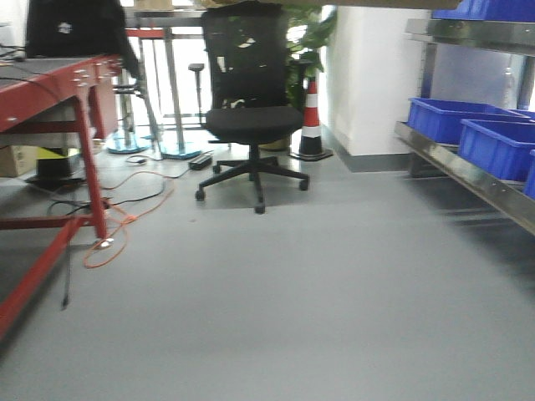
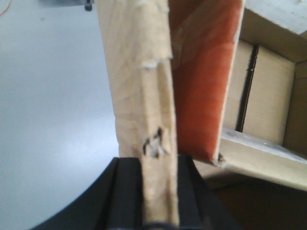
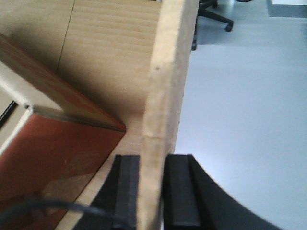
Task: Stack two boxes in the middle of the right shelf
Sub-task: 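Hold the boxes with both grippers while driving to the steel shelf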
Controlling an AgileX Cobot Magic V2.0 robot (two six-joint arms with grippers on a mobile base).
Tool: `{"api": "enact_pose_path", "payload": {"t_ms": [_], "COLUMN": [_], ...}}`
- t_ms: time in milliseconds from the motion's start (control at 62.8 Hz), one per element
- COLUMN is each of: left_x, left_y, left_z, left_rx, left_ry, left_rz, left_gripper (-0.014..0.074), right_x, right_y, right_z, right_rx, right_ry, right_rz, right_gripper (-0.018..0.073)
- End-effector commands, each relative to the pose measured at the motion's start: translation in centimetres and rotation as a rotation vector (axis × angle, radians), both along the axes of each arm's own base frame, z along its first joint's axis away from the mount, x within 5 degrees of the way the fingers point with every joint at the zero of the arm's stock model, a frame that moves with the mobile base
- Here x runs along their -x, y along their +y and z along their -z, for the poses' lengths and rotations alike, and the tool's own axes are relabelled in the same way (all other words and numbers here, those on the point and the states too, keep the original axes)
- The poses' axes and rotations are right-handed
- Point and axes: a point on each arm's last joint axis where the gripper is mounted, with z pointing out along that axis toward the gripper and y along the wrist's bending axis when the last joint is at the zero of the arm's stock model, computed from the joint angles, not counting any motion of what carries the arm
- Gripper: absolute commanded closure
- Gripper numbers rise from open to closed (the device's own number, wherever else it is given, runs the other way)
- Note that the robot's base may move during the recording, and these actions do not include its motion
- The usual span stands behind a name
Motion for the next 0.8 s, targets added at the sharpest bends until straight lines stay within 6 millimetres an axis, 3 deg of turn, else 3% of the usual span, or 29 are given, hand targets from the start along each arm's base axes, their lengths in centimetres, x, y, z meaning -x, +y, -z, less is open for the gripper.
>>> {"api": "enact_pose_path", "payload": {"t_ms": [0,781], "left_x": [0.6,0.6], "left_y": [0.23,0.23], "left_z": [-1.08,-1.08], "left_rx": [0.027,0.027], "left_ry": [-0.064,-0.064], "left_rz": [0.0,0.0], "left_gripper": [0.0708,0.0708], "right_x": [-0.19,-0.52], "right_y": [-0.66,-0.61], "right_z": [-0.85,-0.89], "right_rx": [0.024,0.018], "right_ry": [-0.084,-0.103], "right_rz": [0.037,0.042], "right_gripper": [0.0713,0.0713]}}
